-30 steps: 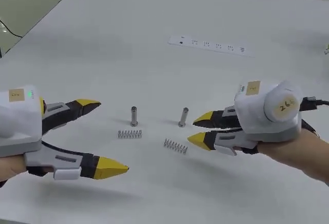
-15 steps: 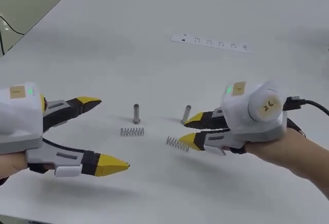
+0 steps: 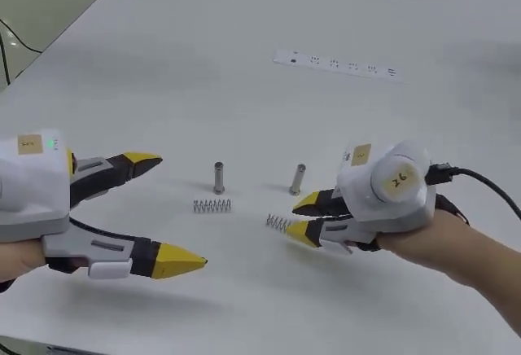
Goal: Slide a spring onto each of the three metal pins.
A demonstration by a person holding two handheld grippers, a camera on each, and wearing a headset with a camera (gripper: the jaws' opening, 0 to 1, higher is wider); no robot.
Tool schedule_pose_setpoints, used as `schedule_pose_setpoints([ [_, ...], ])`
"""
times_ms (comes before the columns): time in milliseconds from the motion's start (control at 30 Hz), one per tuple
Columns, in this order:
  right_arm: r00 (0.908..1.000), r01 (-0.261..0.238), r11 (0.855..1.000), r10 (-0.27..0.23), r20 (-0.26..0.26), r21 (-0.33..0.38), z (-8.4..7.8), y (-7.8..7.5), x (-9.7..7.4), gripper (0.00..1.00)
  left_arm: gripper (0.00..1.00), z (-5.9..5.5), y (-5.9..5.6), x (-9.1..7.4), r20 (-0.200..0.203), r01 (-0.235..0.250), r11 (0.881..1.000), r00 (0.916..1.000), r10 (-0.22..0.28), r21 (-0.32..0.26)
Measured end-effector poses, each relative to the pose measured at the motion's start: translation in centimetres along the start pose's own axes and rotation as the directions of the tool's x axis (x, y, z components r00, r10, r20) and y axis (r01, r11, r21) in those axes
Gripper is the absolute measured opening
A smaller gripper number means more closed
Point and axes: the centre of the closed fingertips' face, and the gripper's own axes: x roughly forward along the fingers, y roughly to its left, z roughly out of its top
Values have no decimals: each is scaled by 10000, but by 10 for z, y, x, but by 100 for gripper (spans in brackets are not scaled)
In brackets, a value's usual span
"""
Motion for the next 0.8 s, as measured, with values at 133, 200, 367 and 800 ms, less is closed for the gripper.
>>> schedule_pose_setpoints([
  [133, 9999, 31, 10000, -31, -96, 52, -4, -1, 3, 15, 98, 0, -1, 0, 6, 15, 10000, 10000, -15, 3],
  [200, 9999, 22, 10000, -21, -141, 82, -5, -1, 5, 14, 98, 0, 0, 0, 5, 6, 10000, 10000, -6, 5],
  [367, 9997, 41, 10000, -40, -245, 74, -7, -1, 8, 14, 98, -1, -1, 0, -40, 27, 10000, 10000, -27, 8],
  [800, 9988, -6, 10000, 2, -483, -90, -11, -1, 13, 9, 98, -2, 0, -1, -68, 12, 10000, 10000, -12, 3],
])
